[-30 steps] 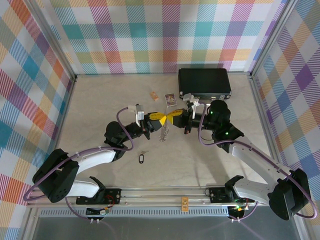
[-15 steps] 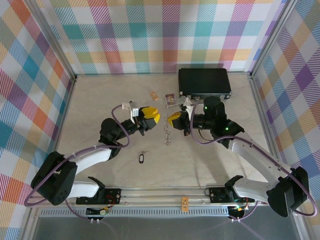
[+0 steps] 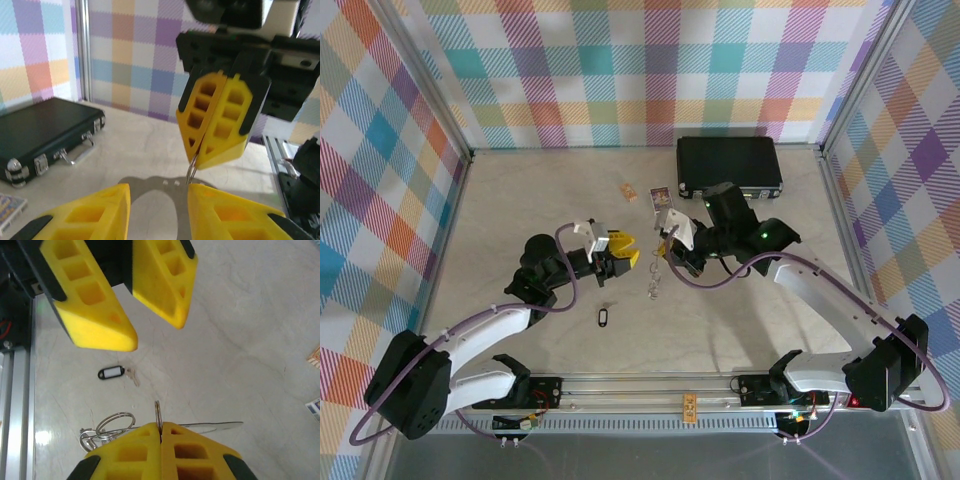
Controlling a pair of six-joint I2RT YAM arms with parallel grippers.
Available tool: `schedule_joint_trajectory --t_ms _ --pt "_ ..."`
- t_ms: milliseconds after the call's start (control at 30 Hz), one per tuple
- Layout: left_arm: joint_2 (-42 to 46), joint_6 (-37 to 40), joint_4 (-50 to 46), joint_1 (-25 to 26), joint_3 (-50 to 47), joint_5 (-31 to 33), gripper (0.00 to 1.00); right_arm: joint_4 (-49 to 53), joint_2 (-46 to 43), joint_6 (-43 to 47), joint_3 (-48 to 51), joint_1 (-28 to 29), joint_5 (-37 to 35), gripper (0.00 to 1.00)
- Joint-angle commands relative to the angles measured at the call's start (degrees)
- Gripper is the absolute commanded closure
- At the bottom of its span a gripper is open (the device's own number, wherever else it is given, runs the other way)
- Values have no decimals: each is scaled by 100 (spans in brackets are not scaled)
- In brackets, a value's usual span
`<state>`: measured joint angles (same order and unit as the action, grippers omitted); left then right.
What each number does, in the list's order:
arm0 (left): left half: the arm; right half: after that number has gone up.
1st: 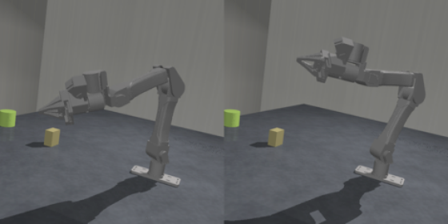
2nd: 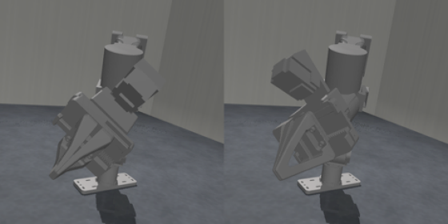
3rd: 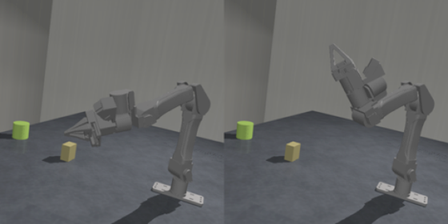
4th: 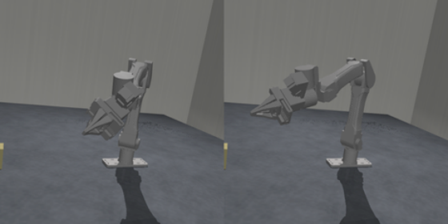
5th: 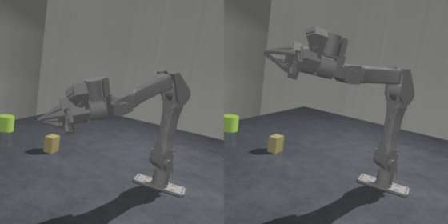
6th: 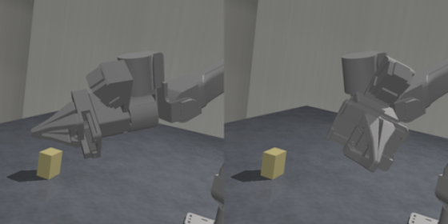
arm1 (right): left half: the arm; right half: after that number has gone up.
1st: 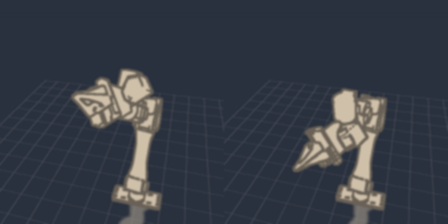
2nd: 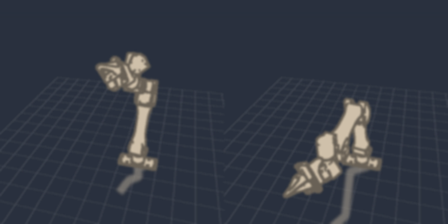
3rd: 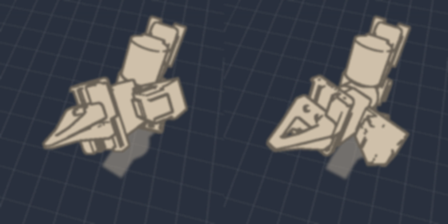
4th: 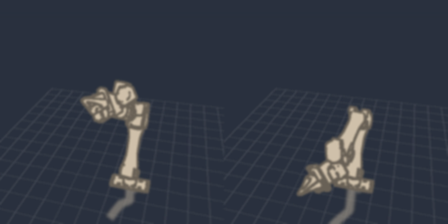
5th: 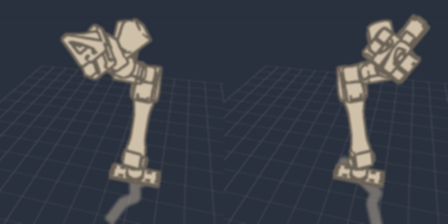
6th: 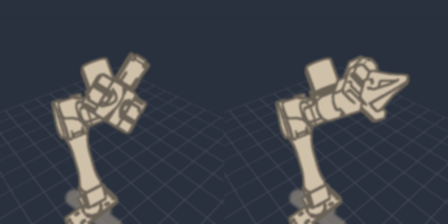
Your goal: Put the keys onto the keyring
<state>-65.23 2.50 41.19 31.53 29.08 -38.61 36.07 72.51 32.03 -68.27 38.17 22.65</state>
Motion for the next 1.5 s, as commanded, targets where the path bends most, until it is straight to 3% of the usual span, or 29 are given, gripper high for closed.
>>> schedule_joint_trajectory --t_ms 0,100,433,967,1467 --pt "25 550 -593 163 208 -122 65 432 10 683 -188 176 -141 100" --pt "37 823 -992 297 342 -30 65 481 105 882 -193 369 -446 100" --pt "-127 1423 -1957 641 654 39 65 441 187 998 -318 489 -402 100" --pt "-16 1376 -1693 670 620 93 67 454 190 934 -275 560 -257 100" --pt "-182 1367 -1830 676 781 -38 76 480 216 901 -275 639 -188 100"
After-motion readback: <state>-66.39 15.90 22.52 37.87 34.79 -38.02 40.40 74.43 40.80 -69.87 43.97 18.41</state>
